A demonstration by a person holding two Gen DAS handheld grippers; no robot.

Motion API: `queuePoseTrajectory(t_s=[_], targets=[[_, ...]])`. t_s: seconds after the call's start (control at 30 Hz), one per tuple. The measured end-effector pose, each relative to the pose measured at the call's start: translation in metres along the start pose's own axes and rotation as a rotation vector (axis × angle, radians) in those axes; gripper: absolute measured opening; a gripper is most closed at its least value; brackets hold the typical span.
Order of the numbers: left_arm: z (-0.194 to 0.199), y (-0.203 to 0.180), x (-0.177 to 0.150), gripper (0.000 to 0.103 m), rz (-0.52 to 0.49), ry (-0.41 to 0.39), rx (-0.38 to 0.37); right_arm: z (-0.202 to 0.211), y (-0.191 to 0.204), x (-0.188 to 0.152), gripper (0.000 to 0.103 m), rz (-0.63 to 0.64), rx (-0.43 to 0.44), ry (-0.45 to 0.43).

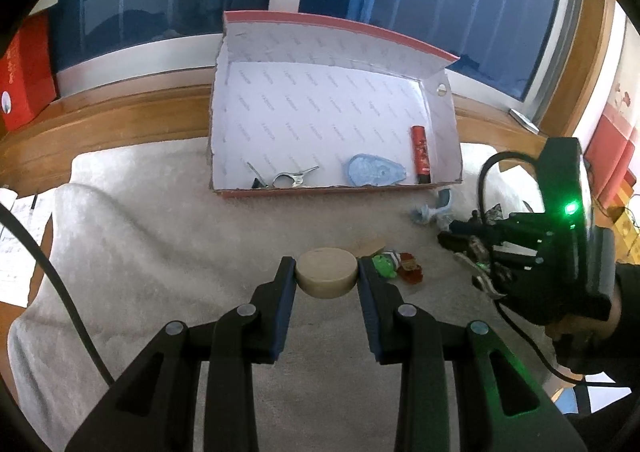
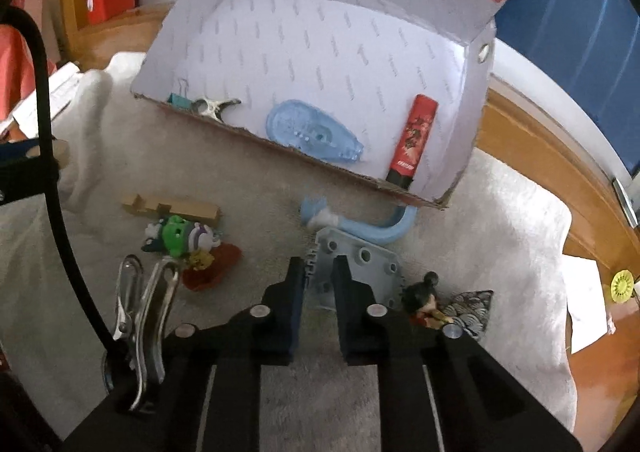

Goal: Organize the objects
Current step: 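Grasp the grey perforated plate with the right tool while the left holds the disc, then carry the beige disc and grey plate into the box with both tools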

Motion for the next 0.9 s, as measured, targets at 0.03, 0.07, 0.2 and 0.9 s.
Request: queuePoseTrajectory(t_s=[0.03,0.07,0.2,0.9], targets=[[0.0,-0.001,0.0,0.03,-0.002,0.0,-0.004,0.004,-0.004,0.001,0.013,-0.017,-0.002,-0.019],[-0.001,-0.002,0.0,0.03,-0.004,0.0,-0.008,0.008,-0.008,0.002,0.012,-0.034,0.003,-0.027],[0.002,-0.001,0.002,0.03,-0.001,-0.007,-0.011,0.025,-0.009,0.013,0.012,-0.071,0.024,-0.072],[0.048,-0.022,0.075,0.03,-0.092,-0.16,-0.013,0.176,0.022,0.074,0.012,-0.051,0.15,-0.4]])
Point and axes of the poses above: each gripper's, at about its wrist camera, not at the fingertips, and z roughly against the way its jaws point, y to its left, x to its top, the point moved 7 cm from there along -z, roughly the way its jaws point, and after that the axes turned 11 degrees about -z, right-handed, at the moved point
